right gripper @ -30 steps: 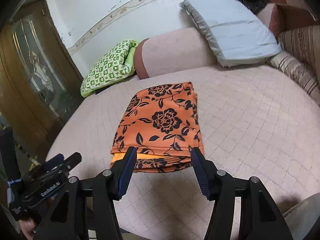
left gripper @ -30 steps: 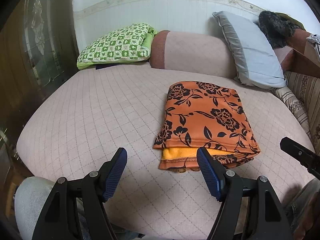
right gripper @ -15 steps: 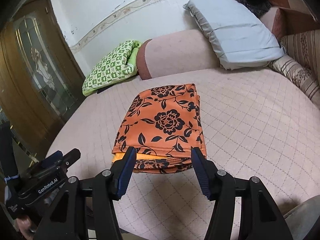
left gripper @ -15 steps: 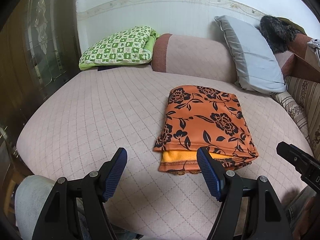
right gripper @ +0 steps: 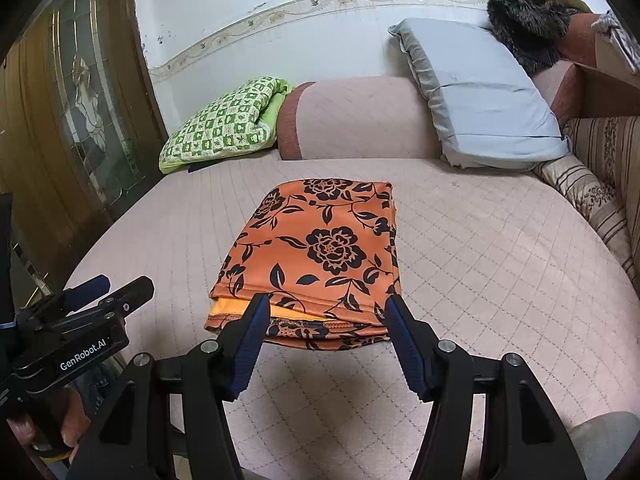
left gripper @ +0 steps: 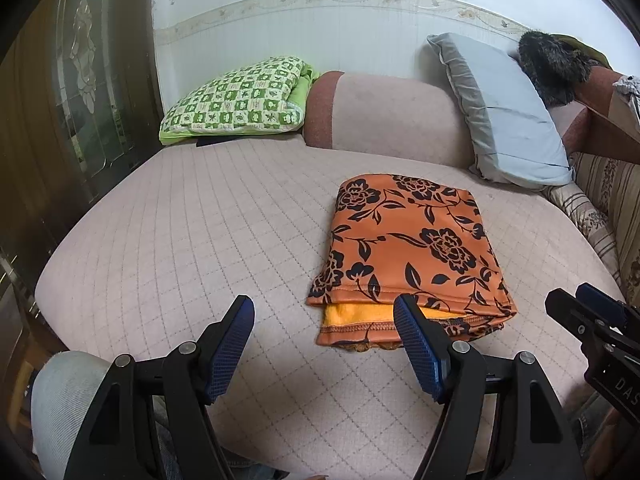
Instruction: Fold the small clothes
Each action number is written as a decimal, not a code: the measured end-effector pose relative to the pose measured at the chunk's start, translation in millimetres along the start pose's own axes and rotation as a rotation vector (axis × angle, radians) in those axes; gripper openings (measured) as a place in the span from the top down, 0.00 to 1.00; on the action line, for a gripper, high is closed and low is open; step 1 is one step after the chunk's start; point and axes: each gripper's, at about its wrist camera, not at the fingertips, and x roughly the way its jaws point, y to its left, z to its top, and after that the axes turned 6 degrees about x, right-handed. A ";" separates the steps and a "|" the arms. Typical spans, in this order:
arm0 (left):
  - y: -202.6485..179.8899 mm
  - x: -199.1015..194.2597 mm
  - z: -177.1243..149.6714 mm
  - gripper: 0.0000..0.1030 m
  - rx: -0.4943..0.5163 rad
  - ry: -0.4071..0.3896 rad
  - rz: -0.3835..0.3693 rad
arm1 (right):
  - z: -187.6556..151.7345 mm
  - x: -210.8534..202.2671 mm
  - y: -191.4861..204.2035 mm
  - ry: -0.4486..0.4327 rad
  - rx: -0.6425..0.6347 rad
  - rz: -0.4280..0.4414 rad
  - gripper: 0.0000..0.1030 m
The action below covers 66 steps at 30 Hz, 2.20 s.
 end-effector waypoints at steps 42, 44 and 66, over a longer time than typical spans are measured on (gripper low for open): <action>4.1 -3.2 0.1 0.30 -0.007 -0.038 -0.006 | 10.0 -8.7 -14.0 -0.057 0.031 -0.036 0.40; 7.1 -7.1 -0.7 0.30 -0.023 -0.058 -0.008 | 11.8 -11.5 -16.5 -0.073 0.039 -0.038 0.40; 9.8 -5.3 -2.3 0.30 -0.025 -0.058 -0.018 | 13.7 -14.2 -17.8 -0.095 0.040 -0.026 0.38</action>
